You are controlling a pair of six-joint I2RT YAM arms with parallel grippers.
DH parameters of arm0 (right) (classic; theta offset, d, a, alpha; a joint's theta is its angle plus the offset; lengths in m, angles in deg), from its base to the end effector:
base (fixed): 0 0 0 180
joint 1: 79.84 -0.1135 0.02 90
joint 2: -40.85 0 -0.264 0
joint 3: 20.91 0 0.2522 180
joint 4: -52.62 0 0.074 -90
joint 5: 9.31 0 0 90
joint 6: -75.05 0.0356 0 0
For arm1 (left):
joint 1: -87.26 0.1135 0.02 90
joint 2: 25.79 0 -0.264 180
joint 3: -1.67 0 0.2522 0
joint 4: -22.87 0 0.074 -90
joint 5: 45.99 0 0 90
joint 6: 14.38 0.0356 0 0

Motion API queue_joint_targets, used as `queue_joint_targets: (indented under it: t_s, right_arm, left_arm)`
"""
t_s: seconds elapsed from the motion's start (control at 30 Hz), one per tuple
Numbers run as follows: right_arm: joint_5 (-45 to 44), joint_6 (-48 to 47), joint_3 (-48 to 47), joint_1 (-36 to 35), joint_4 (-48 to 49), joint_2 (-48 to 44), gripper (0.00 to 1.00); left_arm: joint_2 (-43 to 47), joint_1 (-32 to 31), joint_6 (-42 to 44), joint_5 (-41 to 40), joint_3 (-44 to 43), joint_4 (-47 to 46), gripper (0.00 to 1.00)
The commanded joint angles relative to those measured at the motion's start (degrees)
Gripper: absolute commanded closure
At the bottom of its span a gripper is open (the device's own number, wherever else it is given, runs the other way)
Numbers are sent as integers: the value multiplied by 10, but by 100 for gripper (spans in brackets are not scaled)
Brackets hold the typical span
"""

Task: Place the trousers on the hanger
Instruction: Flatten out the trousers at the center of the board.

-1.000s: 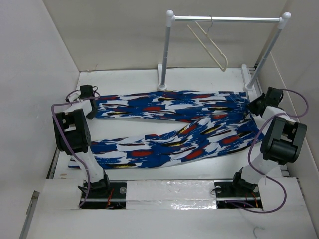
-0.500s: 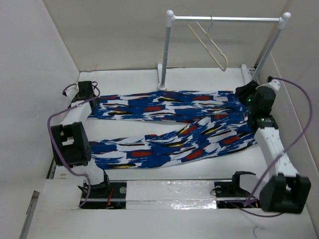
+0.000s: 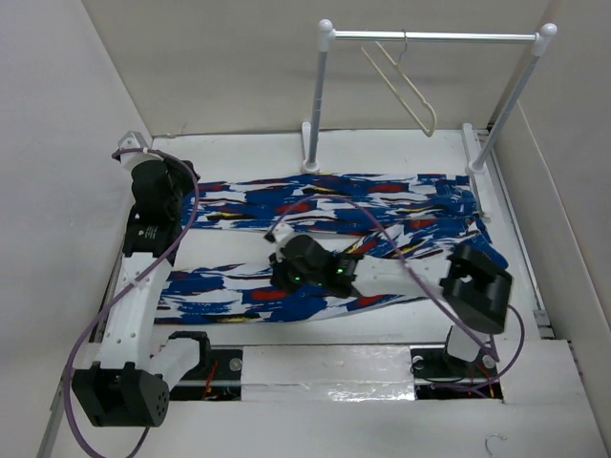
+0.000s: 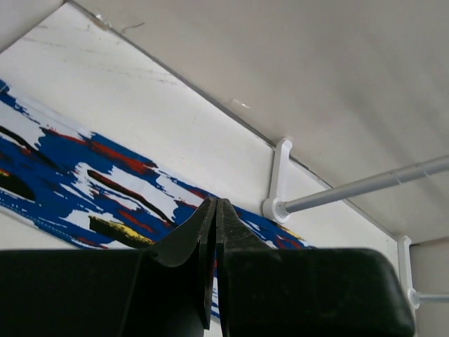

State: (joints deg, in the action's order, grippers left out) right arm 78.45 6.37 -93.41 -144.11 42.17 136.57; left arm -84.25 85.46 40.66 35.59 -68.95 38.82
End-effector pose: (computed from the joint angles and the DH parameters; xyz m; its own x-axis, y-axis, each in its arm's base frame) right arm 0.1616 0.3321 0.2160 -0.5464 -0.2969 -0.7832 -0.7379 0.6130 0.2824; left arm 0.2375 -0.0022 0.3844 0.0117 -0.5675 -0.8233 -0.1321 0.8153 -0.5638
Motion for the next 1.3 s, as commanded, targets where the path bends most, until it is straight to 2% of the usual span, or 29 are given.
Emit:
queue_joint_targets:
  t_s: [0.0,0.03,0.13,0.27,0.47,0.63,0.73,0.83,0.93,0.97,1.03,1.07,1.17,1.23,1.27]
  right_arm:
    - [-17,-44,-107,-26,-33,82,100]
    - [-19,-51,-156,-39,-57,135,100]
    - [-14,-56,-218,-45,-95,223,100]
    - [5,-62,-320,-39,-130,317,100]
    - [17,-65,-455,5,-188,410,100]
    - [-9,-49,-616,62,-258,486,100]
    - [15,-37,-655,81,-260,496,100]
    - [69,-35,-654,89,-227,483,99]
    - [99,-46,-626,78,-209,437,84]
    - [101,-55,-598,72,-201,398,73]
    - [115,-62,-562,62,-174,354,60]
    - [118,-65,-541,54,-163,329,44]
    - [124,-62,-421,49,-96,213,25]
    - [117,-66,-322,42,-60,123,24]
    - [111,-71,-285,42,-49,92,33]
  left_arm:
    - [21,2,45,32,9,-24,100]
    - [26,2,47,34,9,-24,100]
    - [47,2,49,55,23,-40,99]
    - [52,2,44,65,24,-41,96]
    - [50,13,31,74,25,-39,91]
    - [46,13,31,70,25,-38,81]
    - [41,13,29,69,27,-37,77]
    - [34,13,28,61,31,-36,69]
    - [19,13,20,29,32,-26,63]
    - [14,13,10,1,31,-6,63]
    - [-9,13,-6,-30,25,17,57]
    - [-17,13,-13,-50,22,43,56]
    - [-54,34,-53,-50,35,89,56]
    - [-68,60,-78,-45,70,98,57]
    - [-68,74,-87,-41,86,97,57]
